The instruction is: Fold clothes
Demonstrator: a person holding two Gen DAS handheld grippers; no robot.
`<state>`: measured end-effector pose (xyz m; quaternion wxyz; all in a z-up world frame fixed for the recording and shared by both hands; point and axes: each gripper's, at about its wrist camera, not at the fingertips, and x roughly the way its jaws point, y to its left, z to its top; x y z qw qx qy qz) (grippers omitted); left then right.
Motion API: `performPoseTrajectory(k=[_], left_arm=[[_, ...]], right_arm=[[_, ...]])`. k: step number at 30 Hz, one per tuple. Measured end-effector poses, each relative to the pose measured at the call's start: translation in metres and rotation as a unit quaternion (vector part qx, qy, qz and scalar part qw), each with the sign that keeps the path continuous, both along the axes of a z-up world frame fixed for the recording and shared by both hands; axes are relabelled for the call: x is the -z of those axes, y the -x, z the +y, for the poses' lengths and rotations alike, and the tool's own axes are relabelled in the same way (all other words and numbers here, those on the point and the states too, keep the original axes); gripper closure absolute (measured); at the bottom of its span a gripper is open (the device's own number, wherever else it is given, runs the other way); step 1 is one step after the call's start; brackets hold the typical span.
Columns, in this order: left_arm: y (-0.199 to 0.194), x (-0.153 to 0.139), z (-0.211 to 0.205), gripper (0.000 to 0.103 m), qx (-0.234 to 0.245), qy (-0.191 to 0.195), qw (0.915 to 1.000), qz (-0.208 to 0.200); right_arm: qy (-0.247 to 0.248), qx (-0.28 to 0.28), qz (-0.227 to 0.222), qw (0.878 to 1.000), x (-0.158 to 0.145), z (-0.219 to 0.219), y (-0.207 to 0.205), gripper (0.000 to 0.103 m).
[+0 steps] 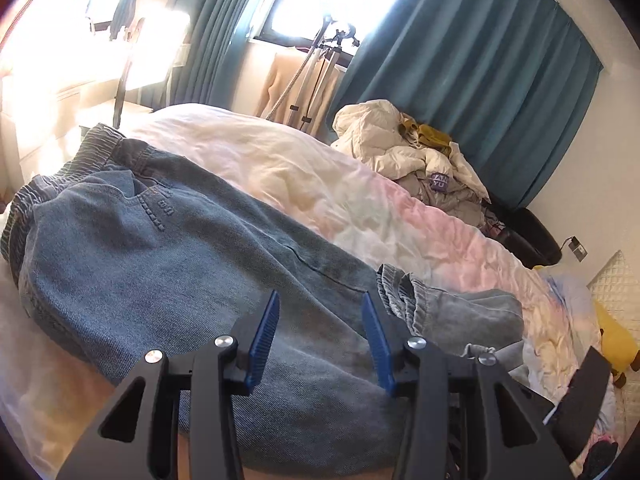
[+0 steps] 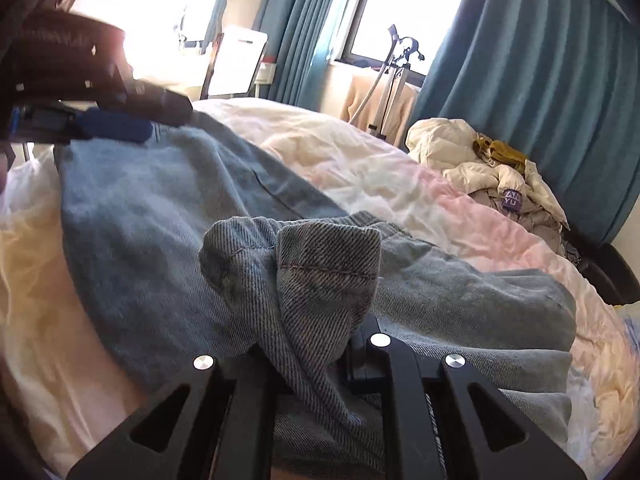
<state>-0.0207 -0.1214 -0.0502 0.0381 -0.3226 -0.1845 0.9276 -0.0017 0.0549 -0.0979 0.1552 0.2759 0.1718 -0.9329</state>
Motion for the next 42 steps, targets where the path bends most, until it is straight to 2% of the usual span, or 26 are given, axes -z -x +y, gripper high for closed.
performPoseTrajectory(k=[3, 5, 7, 10, 11, 12, 13, 15, 18, 21, 25, 29, 32, 36, 39, 41, 42], left_arm=[[0.005, 0.005, -0.003, 0.060, -0.007, -0.003, 1.0000, -0.007], [0.006, 0.009, -0.005, 0.060, -0.010, -0.011, 0.9998, -0.013], [0.006, 0.011, -0.007, 0.060, -0.011, -0.021, 0.9996, -0.014], [0.007, 0.012, -0.009, 0.060, -0.007, -0.034, 0.9993, -0.013], [0.008, 0.013, -0.009, 0.060, -0.004, -0.036, 0.9993, -0.012], [0.008, 0.014, -0.008, 0.060, 0.000, -0.041, 0.9991, -0.013], [0.008, 0.015, -0.008, 0.060, 0.006, -0.049, 0.9987, -0.014], [0.009, 0.017, -0.006, 0.060, 0.024, -0.073, 0.9968, -0.020], [0.009, 0.021, -0.001, 0.060, 0.059, -0.104, 0.9926, -0.025], [0.008, 0.024, 0.008, 0.060, 0.087, -0.113, 0.9894, -0.031], [0.012, 0.030, 0.025, 0.060, 0.107, -0.098, 0.9883, -0.048], [0.016, 0.038, 0.038, 0.060, 0.128, -0.088, 0.9858, -0.064], [0.021, 0.048, 0.043, 0.060, 0.134, -0.084, 0.9833, -0.091], [0.025, 0.059, 0.042, 0.060, 0.138, -0.111, 0.9789, -0.102], [0.034, 0.070, 0.038, 0.062, 0.140, -0.161, 0.9701, -0.115], [0.040, 0.079, 0.037, 0.063, 0.136, -0.183, 0.9654, -0.127], [0.042, 0.082, 0.036, 0.066, 0.134, -0.191, 0.9638, -0.128]], right_arm=[[0.020, -0.010, -0.024, 0.999, 0.010, -0.010, 0.003, 0.094], [0.018, -0.022, -0.050, 0.998, 0.028, -0.015, 0.007, 0.092], [0.012, -0.036, -0.054, 0.998, 0.037, -0.017, 0.008, 0.090], [0.048, -0.039, -0.067, 0.996, 0.030, -0.007, 0.013, 0.086], [0.056, -0.041, -0.071, 0.995, 0.027, -0.005, 0.012, 0.080], [0.061, -0.047, -0.076, 0.994, 0.024, -0.005, 0.011, 0.070], [0.065, -0.052, -0.077, 0.994, 0.021, -0.004, 0.008, 0.067], [0.068, -0.065, -0.071, 0.993, 0.012, -0.004, -0.002, 0.053], [0.090, -0.080, -0.068, 0.990, -0.004, 0.001, -0.015, 0.043], [0.126, -0.080, -0.066, 0.987, -0.023, 0.015, -0.024, 0.039], [0.164, -0.022, -0.059, 0.984, -0.040, 0.048, -0.021, 0.039], [0.152, 0.051, -0.030, 0.987, -0.049, 0.078, -0.010, 0.038], [0.169, 0.092, -0.040, 0.980, -0.047, 0.098, 0.002, 0.038], [0.210, 0.139, -0.068, 0.965, -0.039, 0.124, 0.016, 0.038], [0.239, 0.171, -0.092, 0.951, -0.027, 0.142, 0.024, 0.038], [0.243, 0.185, -0.098, 0.947, -0.022, 0.148, 0.025, 0.038], [0.237, 0.186, -0.095, 0.949, -0.022, 0.148, 0.024, 0.038]])
